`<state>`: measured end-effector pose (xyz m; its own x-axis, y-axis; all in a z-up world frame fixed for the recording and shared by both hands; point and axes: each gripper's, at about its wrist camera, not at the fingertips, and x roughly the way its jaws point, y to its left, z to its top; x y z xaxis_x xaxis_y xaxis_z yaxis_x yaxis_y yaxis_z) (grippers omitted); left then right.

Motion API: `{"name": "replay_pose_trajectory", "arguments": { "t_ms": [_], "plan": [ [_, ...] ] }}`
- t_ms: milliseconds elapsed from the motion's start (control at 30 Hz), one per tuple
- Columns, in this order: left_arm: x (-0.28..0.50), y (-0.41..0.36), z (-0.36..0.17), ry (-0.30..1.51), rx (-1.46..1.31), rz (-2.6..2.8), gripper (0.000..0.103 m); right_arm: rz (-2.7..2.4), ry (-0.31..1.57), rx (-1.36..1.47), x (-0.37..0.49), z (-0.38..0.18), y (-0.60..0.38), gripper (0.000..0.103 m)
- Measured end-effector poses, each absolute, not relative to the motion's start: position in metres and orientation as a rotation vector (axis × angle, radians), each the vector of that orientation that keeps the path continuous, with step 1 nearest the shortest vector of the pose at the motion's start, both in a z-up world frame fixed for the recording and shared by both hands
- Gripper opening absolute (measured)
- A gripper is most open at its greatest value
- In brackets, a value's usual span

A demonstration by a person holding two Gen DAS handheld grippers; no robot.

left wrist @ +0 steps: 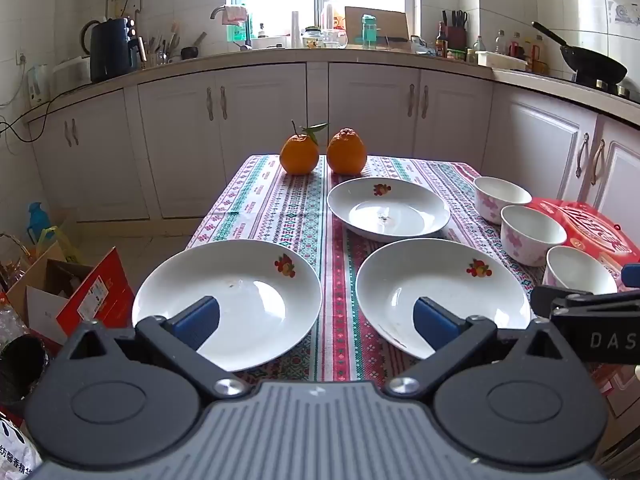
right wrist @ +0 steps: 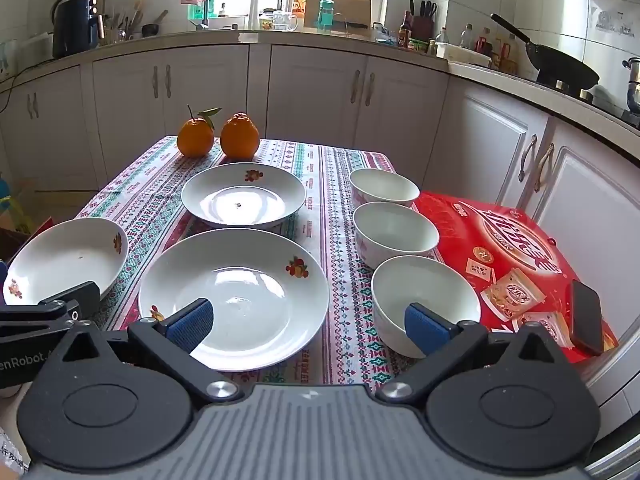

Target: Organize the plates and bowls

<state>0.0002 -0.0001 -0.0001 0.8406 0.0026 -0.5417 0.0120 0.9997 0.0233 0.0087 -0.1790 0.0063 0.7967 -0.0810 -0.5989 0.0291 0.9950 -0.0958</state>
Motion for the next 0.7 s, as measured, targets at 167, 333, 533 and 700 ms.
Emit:
{"name": "replay_pose_trajectory", "arguments": {
  "t_ms": [167, 333, 533, 700],
  "plan": [
    [0.0, 0.0, 0.0, 0.568, 0.024, -0.005, 0.102, -0.058, 0.642, -0.079, 0.008, 0.005, -0.178, 0.103],
    [0.001, 0.0, -0.001, 0.569, 0.02, -0.006, 0.102, -0.059, 0.642, -0.081, 0.007, 0.009, -0.179, 0.103],
    [-0.003, 0.0, 0.006, 0.563, 0.023, -0.004, 0.102, -0.059, 0.64, -0.081, 0.007, 0.011, -0.179, 0.103],
    [-0.003, 0.0, 0.005, 0.562, 0.024, -0.003, 0.102, -0.059, 0.638, -0.082, 0.007, 0.01, -0.179, 0.103]
  ]
}}
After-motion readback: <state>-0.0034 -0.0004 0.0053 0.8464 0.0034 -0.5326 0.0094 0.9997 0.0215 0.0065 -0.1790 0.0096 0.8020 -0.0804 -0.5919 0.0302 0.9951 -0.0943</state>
